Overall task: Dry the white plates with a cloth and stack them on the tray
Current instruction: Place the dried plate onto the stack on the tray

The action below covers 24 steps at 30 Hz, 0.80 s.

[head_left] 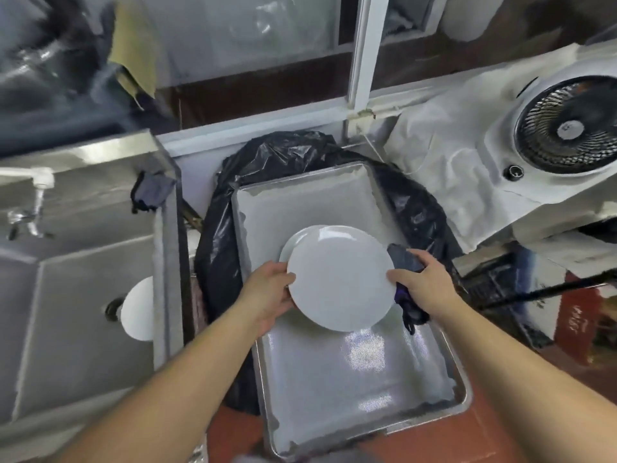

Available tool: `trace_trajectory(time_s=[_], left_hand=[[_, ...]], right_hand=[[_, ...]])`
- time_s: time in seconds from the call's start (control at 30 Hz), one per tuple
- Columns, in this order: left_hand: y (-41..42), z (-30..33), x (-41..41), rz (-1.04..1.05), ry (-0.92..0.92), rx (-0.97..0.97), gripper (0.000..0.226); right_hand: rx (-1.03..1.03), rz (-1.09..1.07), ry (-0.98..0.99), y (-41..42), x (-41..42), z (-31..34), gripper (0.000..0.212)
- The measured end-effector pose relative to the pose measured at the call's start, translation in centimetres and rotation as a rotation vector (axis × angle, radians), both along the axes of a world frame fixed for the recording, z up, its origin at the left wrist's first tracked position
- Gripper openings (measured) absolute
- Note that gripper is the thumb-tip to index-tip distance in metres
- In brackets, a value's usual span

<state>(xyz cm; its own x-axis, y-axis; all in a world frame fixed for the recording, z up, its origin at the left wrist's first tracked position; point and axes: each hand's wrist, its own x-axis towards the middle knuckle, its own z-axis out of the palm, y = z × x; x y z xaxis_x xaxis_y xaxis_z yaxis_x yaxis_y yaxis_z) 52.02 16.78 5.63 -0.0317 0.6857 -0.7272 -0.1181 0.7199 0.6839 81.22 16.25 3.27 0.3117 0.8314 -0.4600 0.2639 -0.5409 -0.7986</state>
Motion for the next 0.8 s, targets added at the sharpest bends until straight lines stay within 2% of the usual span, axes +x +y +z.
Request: trace_trajectory(time_s=[0.17,0.33,0.6,0.8], left_hand=[[1.9,-3.0,-0.5,0.002,0.15,0.002,0.024],[3.9,-5.9,-0.9,-0.102,0.443,0.0,0.016],[4.7,-8.4,-0.3,-0.237,0.668,0.082,0.015],[5.3,-9.3,-0.8,-0.349,0.851,0.151,0.006]], right_hand=[[-0.057,0.094,-0.018,3.2,-0.7,-2.8,0.038],[-0.046,0.132,-0.078,4.8,-1.3,-5.1,0.038],[-0.044,0.184,-0.198,6.0,-1.8,-6.8,0.047],[-0.069,0.223,-0.246,6.7,-2.9,-7.1,0.042]])
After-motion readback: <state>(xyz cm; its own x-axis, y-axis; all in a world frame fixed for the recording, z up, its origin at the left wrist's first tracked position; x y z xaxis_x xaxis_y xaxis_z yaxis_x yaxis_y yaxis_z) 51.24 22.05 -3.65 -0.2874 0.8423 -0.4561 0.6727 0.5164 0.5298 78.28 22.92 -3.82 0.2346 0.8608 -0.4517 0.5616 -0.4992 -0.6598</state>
